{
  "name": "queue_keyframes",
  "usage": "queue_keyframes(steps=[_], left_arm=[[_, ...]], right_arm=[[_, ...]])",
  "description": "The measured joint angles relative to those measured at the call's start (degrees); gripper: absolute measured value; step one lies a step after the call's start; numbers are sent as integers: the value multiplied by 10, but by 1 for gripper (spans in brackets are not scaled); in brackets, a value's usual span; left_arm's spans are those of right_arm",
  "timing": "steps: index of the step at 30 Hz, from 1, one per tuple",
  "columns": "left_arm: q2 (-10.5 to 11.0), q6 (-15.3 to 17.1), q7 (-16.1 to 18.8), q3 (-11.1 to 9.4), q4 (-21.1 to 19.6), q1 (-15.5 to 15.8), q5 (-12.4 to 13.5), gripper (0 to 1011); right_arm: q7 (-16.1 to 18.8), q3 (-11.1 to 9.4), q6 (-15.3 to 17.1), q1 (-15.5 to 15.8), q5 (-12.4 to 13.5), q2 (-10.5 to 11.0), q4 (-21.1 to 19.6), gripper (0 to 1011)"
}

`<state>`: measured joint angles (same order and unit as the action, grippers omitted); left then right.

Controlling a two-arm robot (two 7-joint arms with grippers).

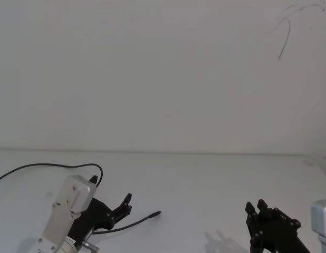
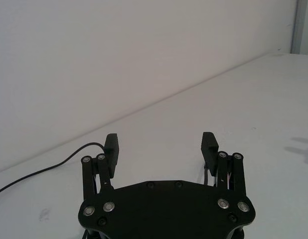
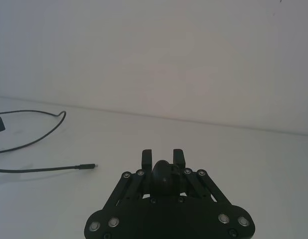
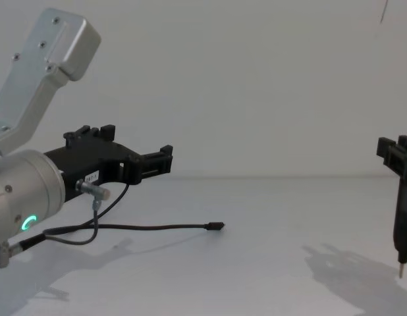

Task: Pick up the data cable with the one hand.

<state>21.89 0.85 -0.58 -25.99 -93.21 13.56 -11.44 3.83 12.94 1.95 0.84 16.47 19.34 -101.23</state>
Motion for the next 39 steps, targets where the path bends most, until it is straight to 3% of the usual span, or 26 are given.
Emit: queue_keyframes(steps=[18,24,30,39], left_arm=[[0,0,-1,0,0,0,0,1000],[4,0,-18,0,0,6,-5,1000],[15,6,-54,0,2,20,-16,1000],[47,32,-138,-5,11,53,-33,1000]], right_arm=[[0,0,0,0,0,0,0,251],[0,0,0,0,0,0,0,250],[0,0,0,0,0,0,0,251],[0,0,0,0,0,0,0,250]])
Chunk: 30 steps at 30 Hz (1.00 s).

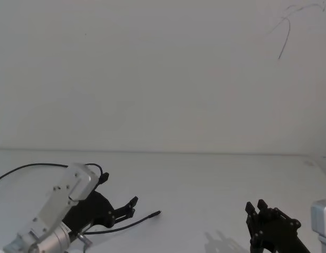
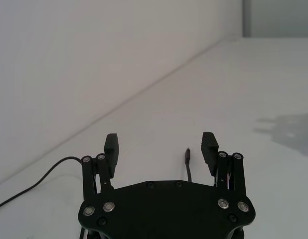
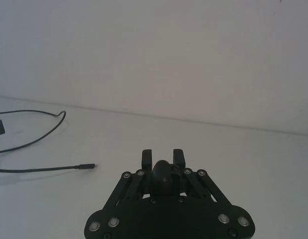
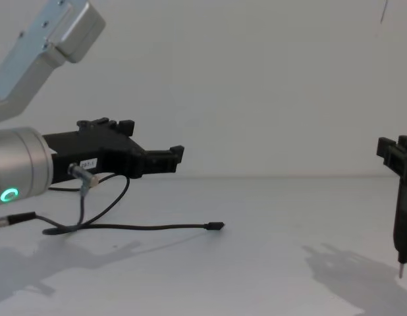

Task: Pick up the data cable with the one hand.

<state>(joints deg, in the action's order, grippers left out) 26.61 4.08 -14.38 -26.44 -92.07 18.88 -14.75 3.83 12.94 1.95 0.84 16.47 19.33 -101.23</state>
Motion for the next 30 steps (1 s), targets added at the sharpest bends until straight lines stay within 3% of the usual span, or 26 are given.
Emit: queue_keyframes(steps=[18,30], left_arm=[[71,69,-142,-26,46,74,10,1000],[86,80,-242,-63,108,131,22,1000]], right_arm=[[0,0,0,0,0,0,0,251],[0,0,0,0,0,0,0,250]])
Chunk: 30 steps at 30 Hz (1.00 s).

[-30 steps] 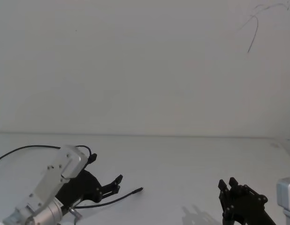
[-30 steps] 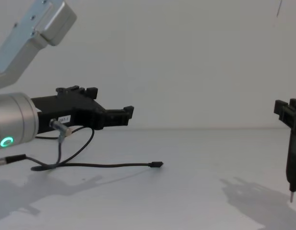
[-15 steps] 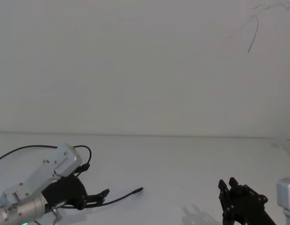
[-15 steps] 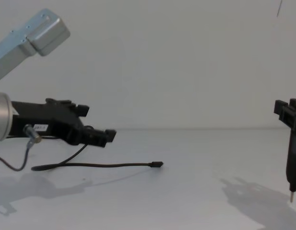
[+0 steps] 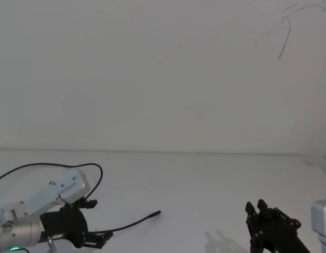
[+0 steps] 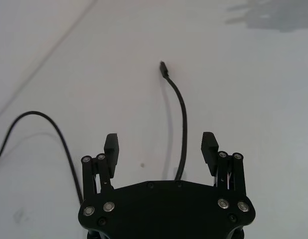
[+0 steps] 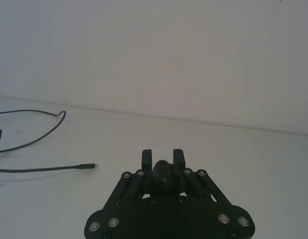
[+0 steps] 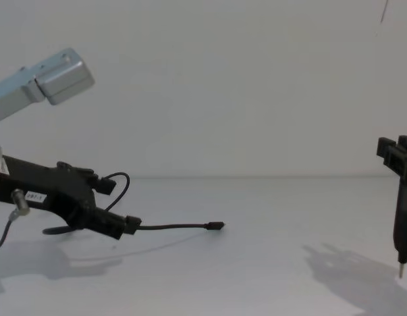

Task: Pick up the data cable with the one hand.

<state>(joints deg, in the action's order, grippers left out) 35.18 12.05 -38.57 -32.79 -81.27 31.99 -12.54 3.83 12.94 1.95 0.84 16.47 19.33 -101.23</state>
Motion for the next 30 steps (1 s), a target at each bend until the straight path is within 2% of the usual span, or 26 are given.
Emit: queue_keyframes(steps=[7,12,21,30], left_arm=[[-8,-5,-47,-20,33,28,0,1000],[-17,-10,-67,-31,55,44,-1,1000],[-32,-12,-72,-46,81,59,2,1000],[-50,-12,-49,-57,100,65,16,978]], right_arm=[[0,0,0,0,0,0,0,251],[0,0,0,0,0,0,0,251],[0,0,0,0,0,0,0,251],[0,0,0,0,0,0,0,251]])
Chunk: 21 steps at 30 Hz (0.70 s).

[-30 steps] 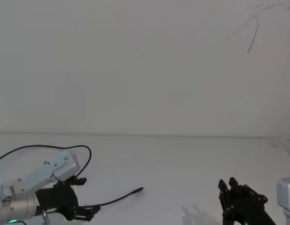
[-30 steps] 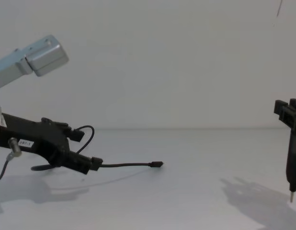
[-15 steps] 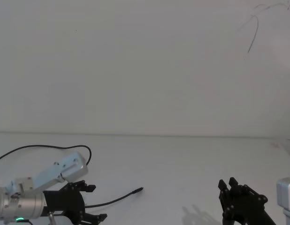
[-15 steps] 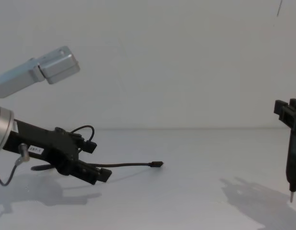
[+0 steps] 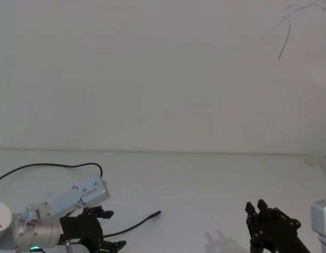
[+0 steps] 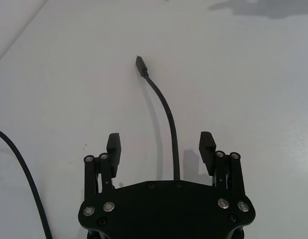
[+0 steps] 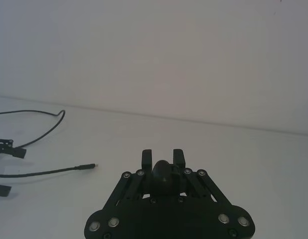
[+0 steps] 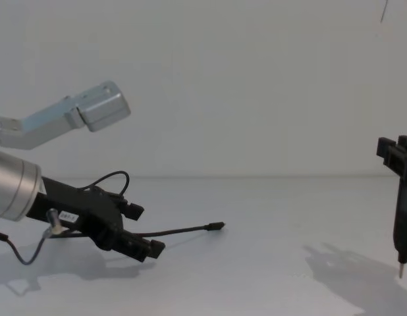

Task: Pick up the data cable with the one hand.

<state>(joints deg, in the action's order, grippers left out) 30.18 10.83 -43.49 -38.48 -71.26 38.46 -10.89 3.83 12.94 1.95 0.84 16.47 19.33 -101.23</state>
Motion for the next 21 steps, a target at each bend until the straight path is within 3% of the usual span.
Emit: queue_keyframes(steps=[12,16,20,21], left_arm=[[-17,3,23,-5,12,0,12,687],[-20,3,26,-6,13,0,14,569],[-22,4,29,-6,15,0,16,386],[-22,4,29,-7,15,0,16,386]], right_arm=[[0,0,0,0,0,0,0,251],[0,0,0,0,0,0,0,251],[0,0,0,0,0,0,0,251],[0,0,0,0,0,0,0,251]])
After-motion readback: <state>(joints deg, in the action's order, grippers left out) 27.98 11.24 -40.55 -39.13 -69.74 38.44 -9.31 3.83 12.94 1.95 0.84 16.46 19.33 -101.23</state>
